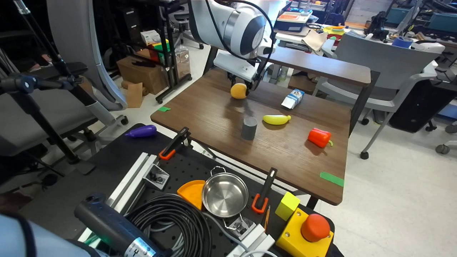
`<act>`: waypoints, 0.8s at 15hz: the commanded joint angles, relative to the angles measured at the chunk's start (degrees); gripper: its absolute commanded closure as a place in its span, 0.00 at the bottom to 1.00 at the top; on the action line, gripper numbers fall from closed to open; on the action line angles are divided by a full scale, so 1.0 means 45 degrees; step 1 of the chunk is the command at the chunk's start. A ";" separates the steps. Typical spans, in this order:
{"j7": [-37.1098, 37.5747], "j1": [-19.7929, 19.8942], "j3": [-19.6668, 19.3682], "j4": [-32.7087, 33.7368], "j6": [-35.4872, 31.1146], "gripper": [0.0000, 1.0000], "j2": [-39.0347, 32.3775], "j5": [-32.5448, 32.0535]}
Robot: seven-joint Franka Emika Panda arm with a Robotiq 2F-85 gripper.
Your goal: Move the yellow plush toy to the right
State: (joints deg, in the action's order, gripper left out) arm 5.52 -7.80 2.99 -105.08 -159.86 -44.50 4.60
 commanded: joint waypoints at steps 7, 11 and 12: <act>0.0017 0.0096 0.0177 -0.1438 -0.0260 0.97 0.1668 0.0009; 0.0079 0.0192 0.0077 -0.4129 -0.0050 0.94 0.4492 0.0010; 0.0166 0.0233 -0.0091 -0.4721 -0.0014 0.94 0.5165 -0.0044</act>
State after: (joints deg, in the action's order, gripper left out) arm 5.52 -7.54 3.20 -115.84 -159.83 -31.91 4.63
